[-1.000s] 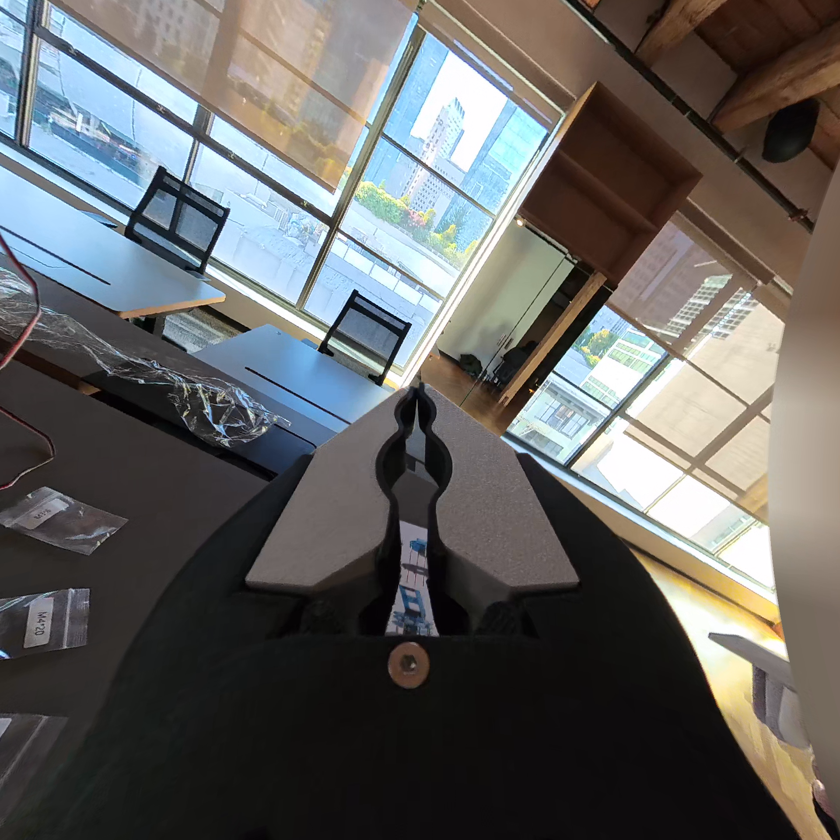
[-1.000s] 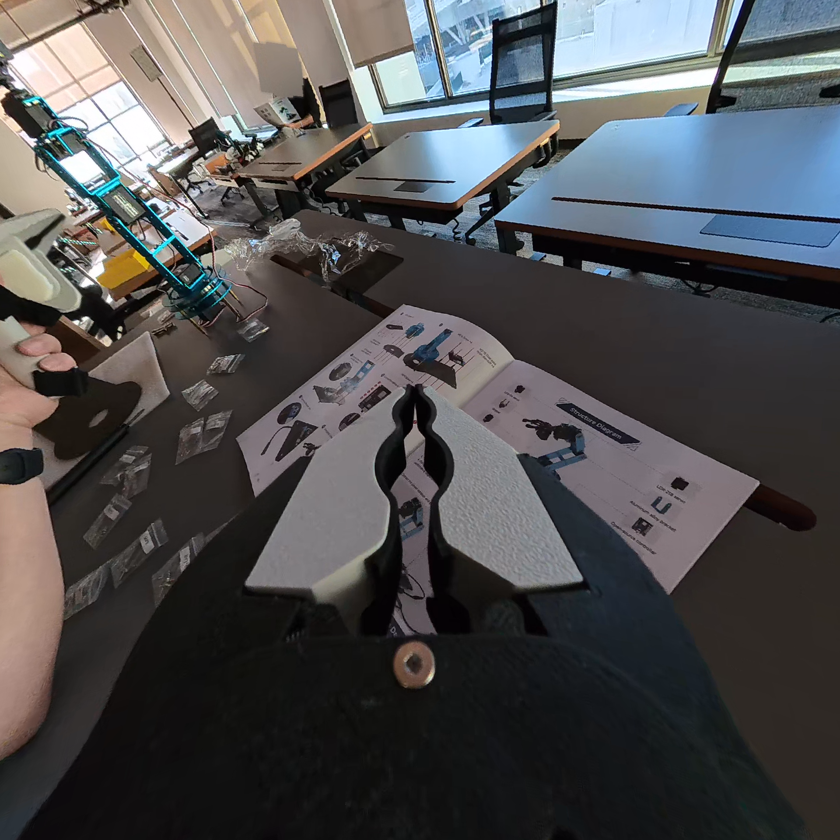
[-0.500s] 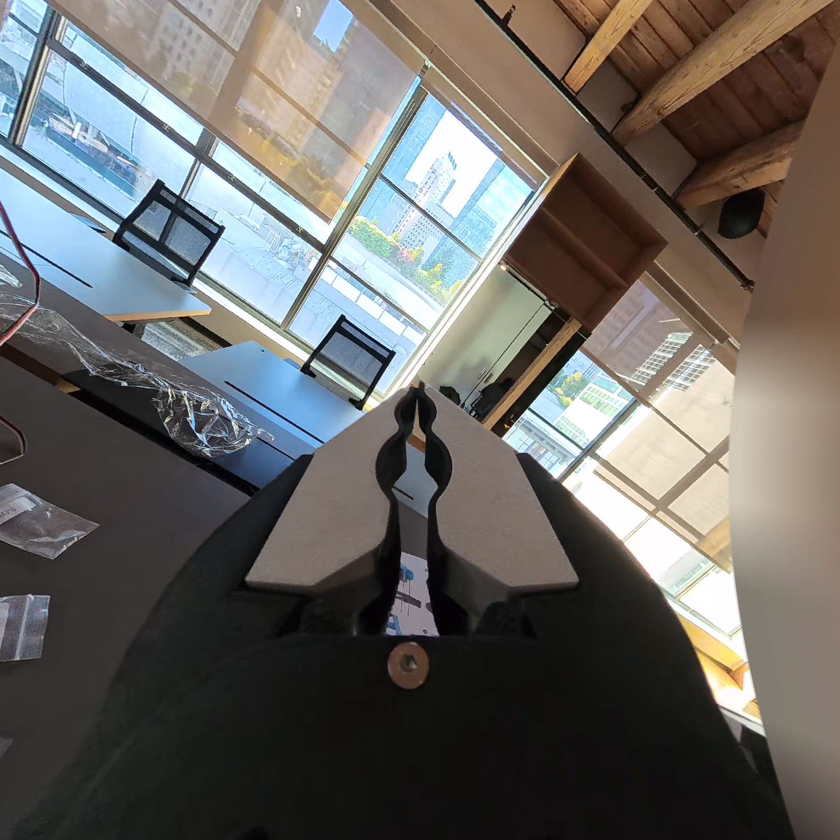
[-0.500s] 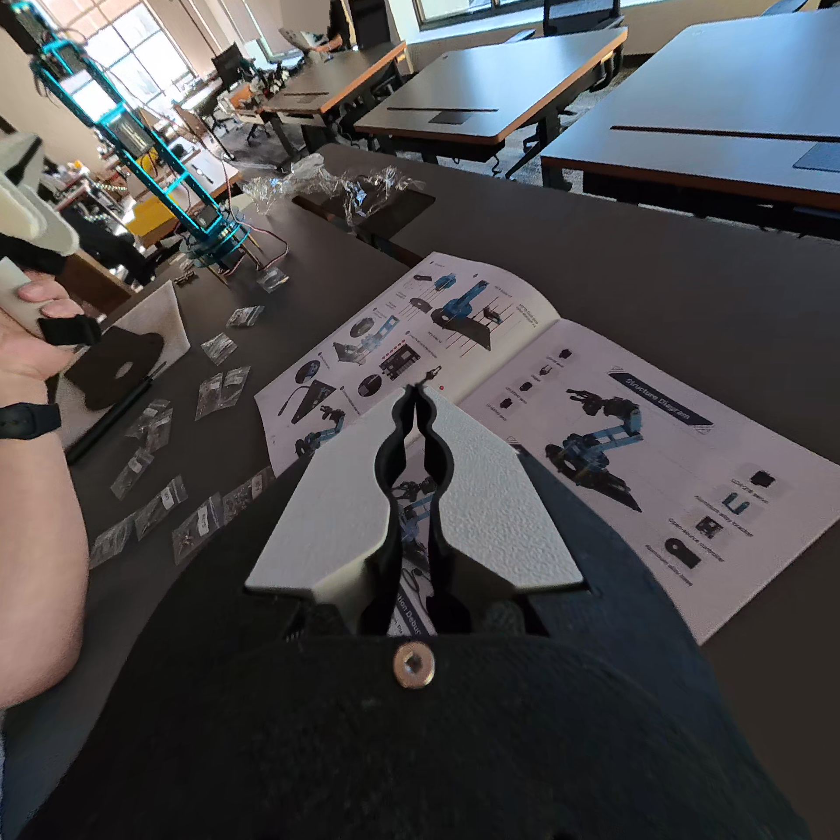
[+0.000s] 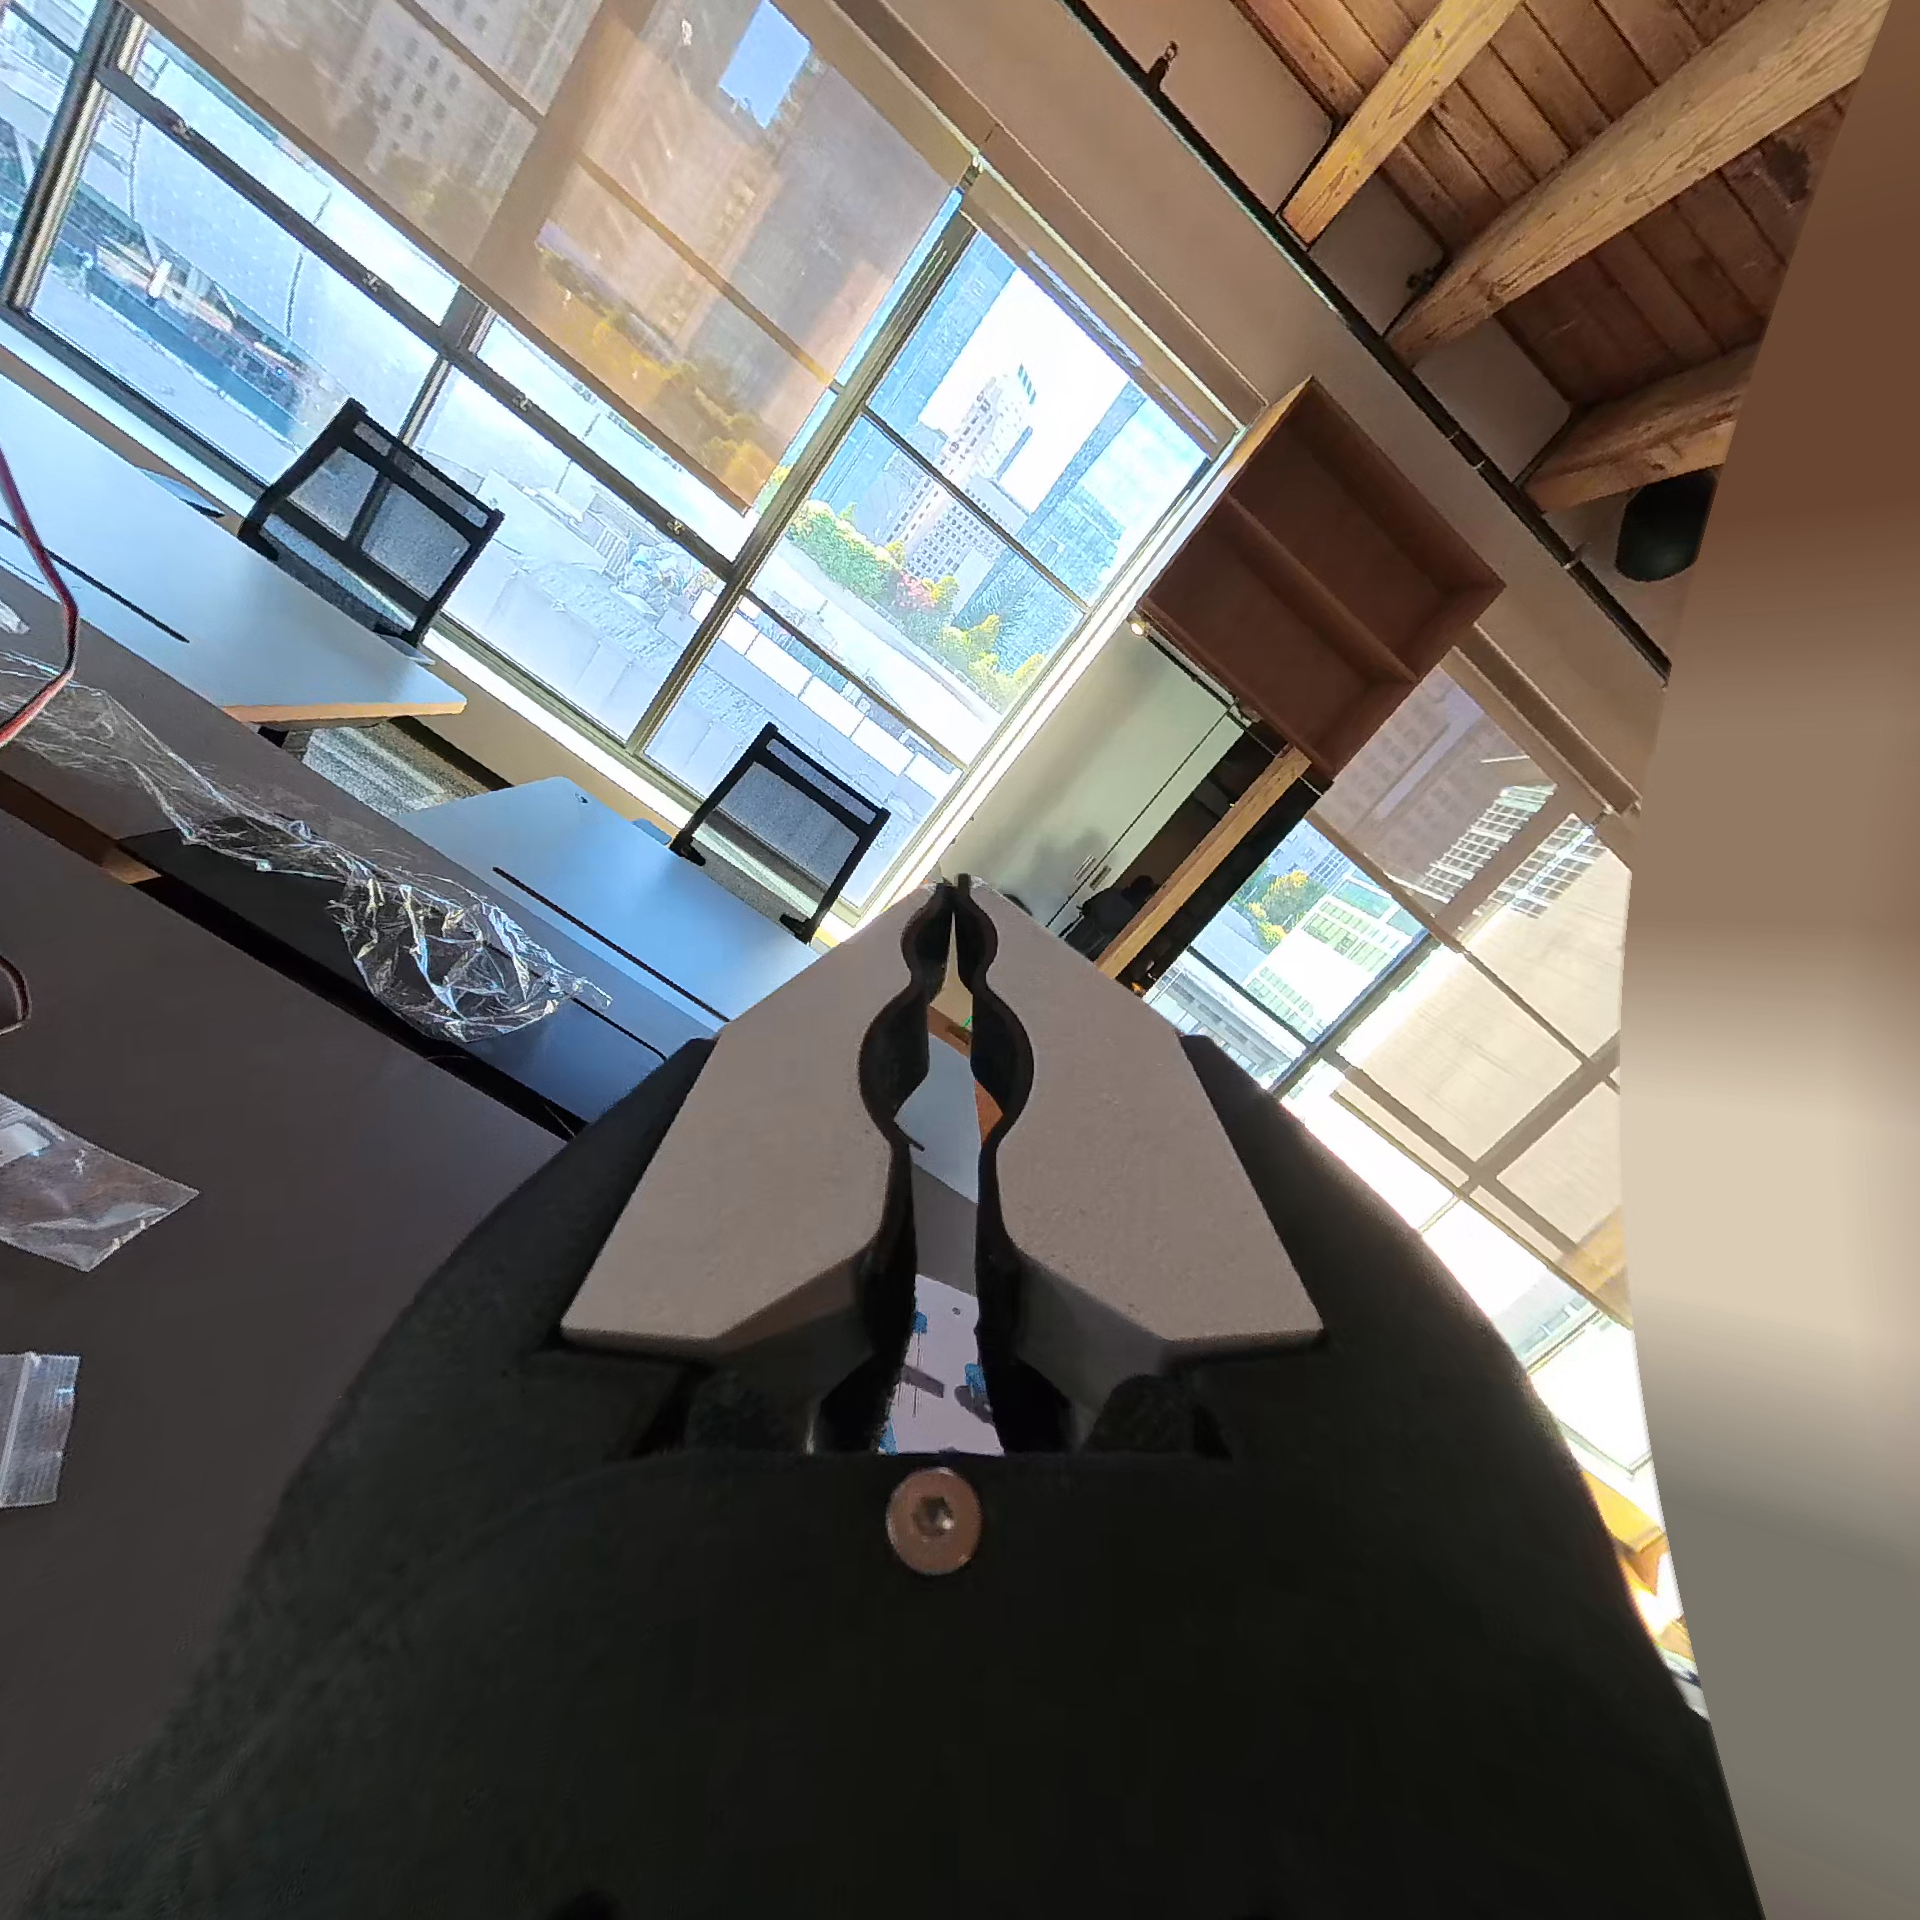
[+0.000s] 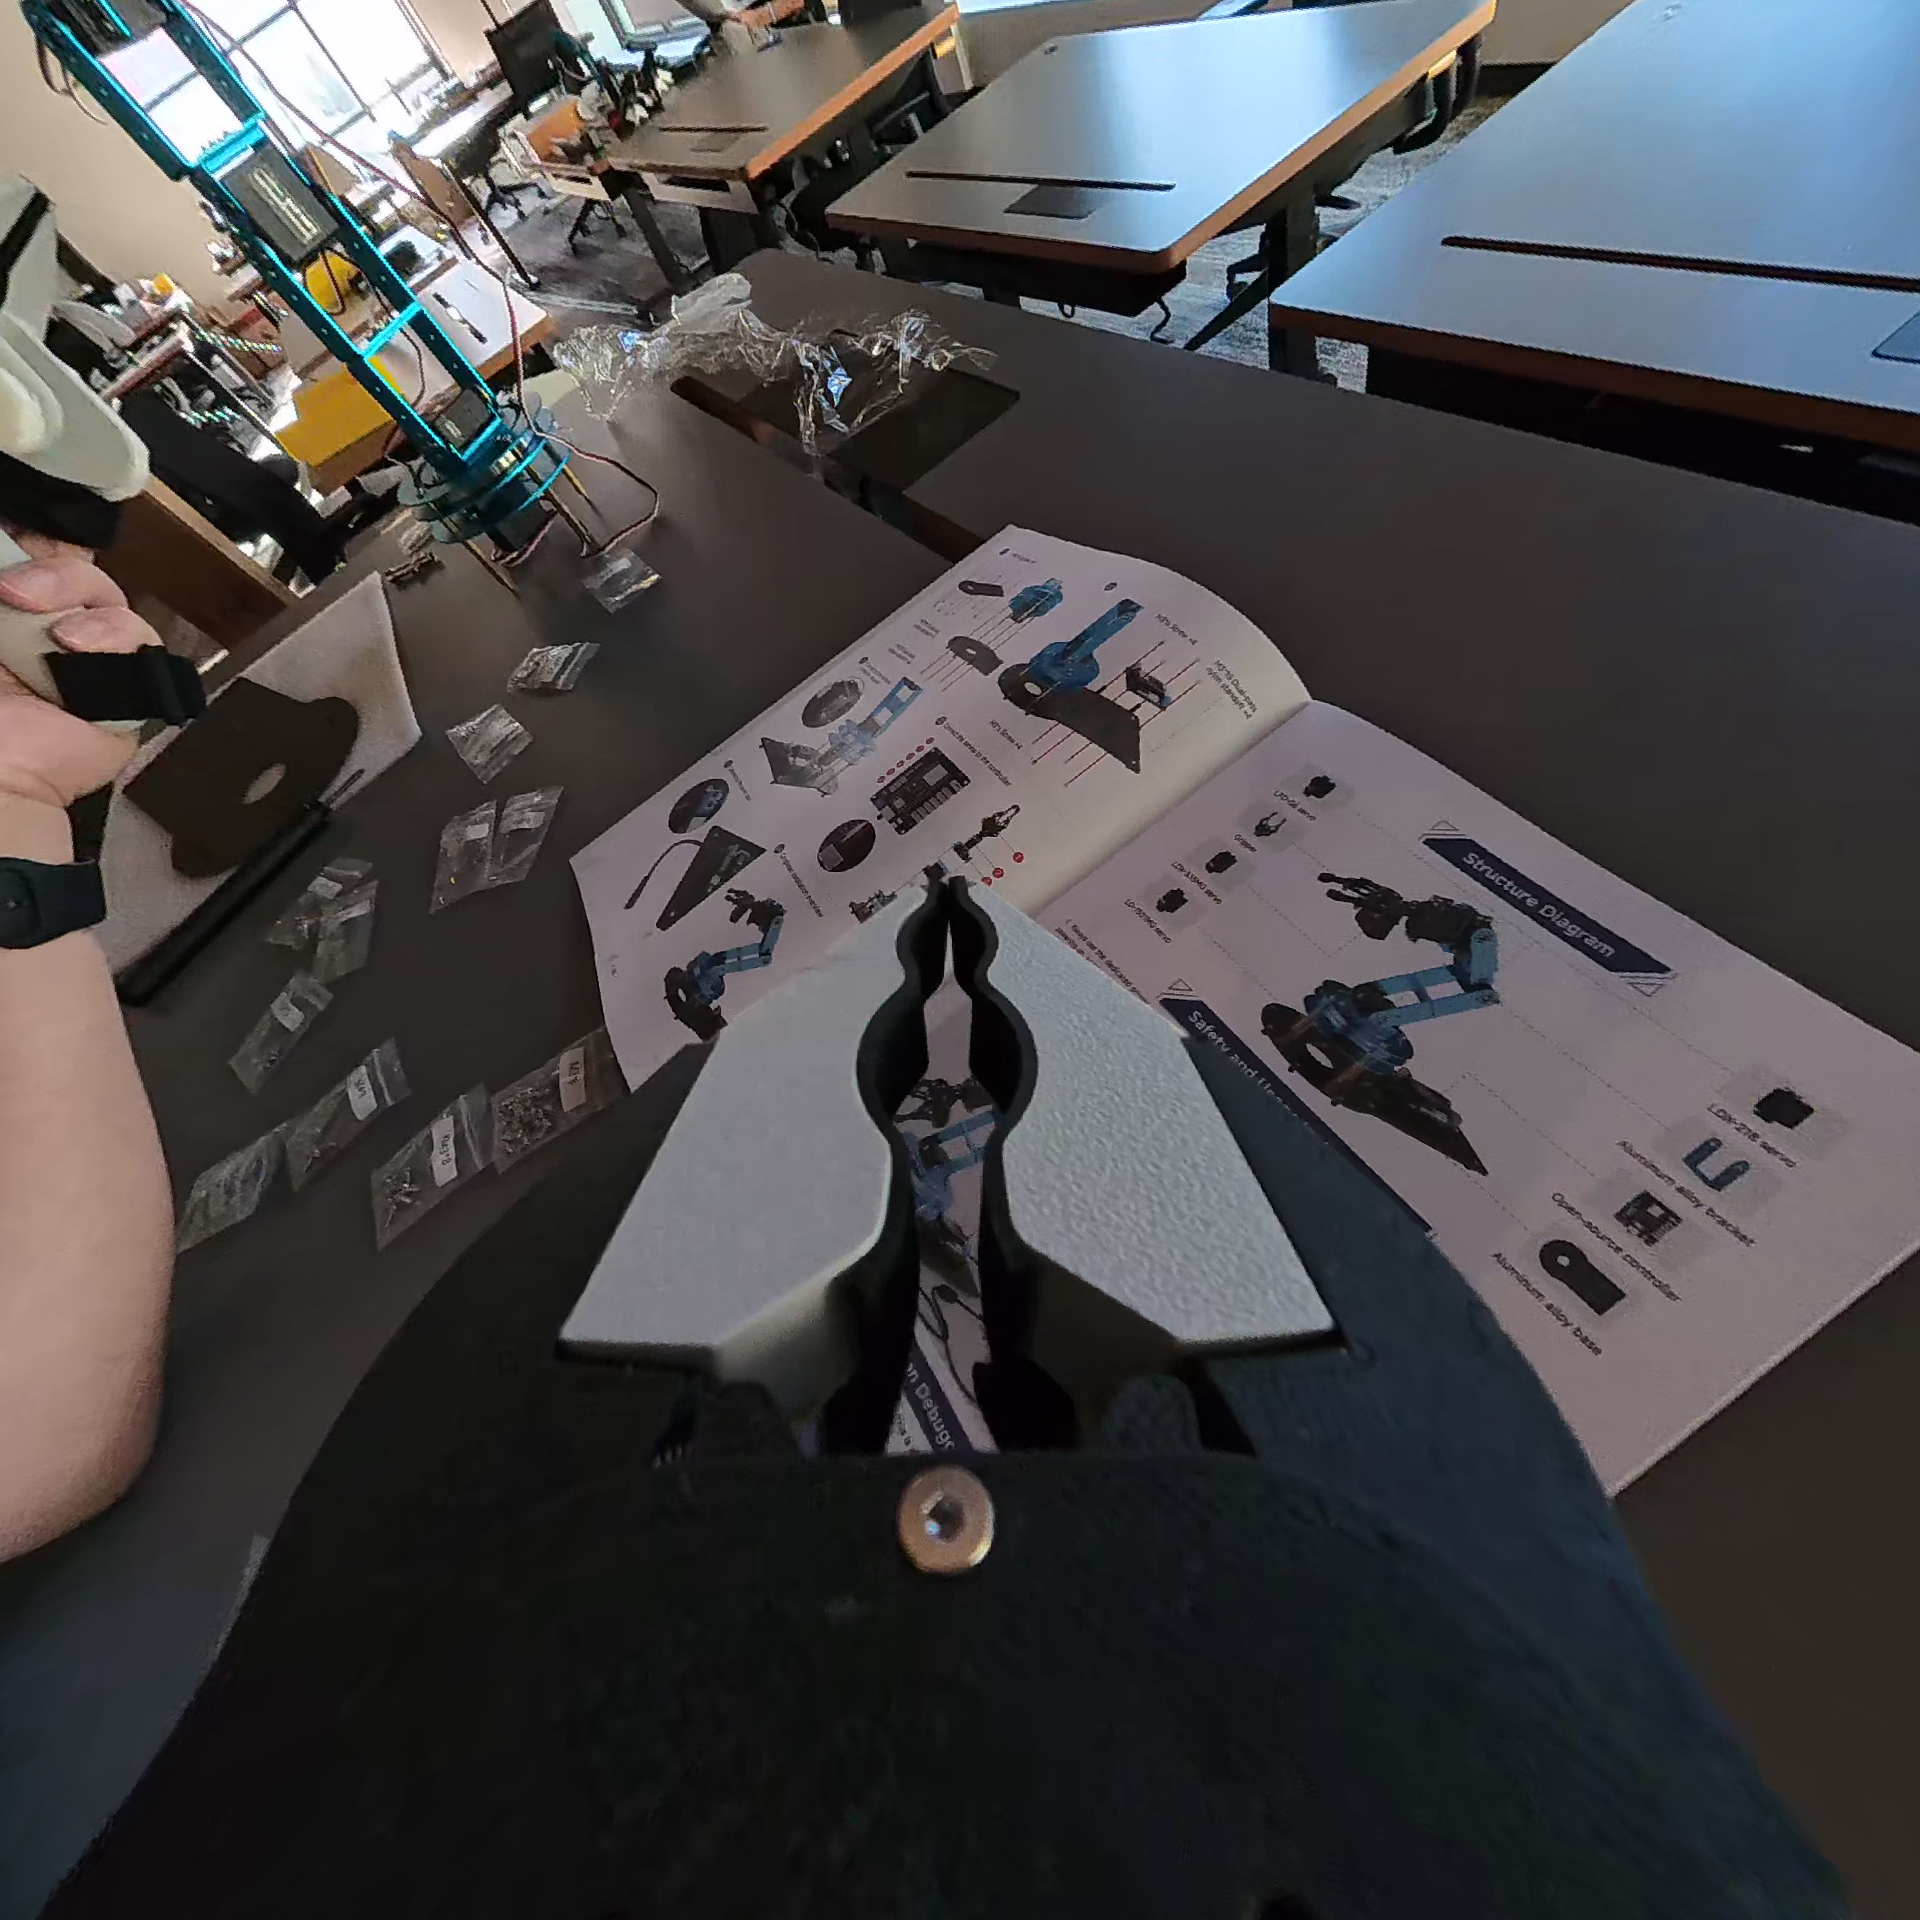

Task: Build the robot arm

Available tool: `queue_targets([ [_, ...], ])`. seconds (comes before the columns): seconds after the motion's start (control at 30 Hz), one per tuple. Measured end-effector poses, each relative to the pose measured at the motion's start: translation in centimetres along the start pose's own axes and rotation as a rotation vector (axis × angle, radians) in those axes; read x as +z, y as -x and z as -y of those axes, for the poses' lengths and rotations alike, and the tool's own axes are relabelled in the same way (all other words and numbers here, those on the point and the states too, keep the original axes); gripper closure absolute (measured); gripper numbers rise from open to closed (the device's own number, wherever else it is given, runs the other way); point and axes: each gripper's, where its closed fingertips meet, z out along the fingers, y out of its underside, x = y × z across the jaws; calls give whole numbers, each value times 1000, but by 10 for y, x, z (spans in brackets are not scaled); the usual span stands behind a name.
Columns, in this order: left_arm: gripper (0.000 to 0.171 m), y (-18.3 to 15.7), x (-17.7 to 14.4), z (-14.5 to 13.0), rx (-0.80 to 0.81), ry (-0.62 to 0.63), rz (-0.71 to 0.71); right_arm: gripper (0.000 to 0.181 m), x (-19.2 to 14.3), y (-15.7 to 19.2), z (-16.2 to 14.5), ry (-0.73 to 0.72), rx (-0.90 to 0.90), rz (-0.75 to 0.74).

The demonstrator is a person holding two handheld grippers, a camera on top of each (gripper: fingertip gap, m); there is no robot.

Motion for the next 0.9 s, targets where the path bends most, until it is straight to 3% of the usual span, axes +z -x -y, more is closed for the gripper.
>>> queue_targets([
  [0.57,171,4,-6,11,-15,-79,20,181,5,-4,-8,30,6,-2],
  [0.9,171,3,-3,9,-34,-86,10,181,32,13,-38,181,-15,72],
])
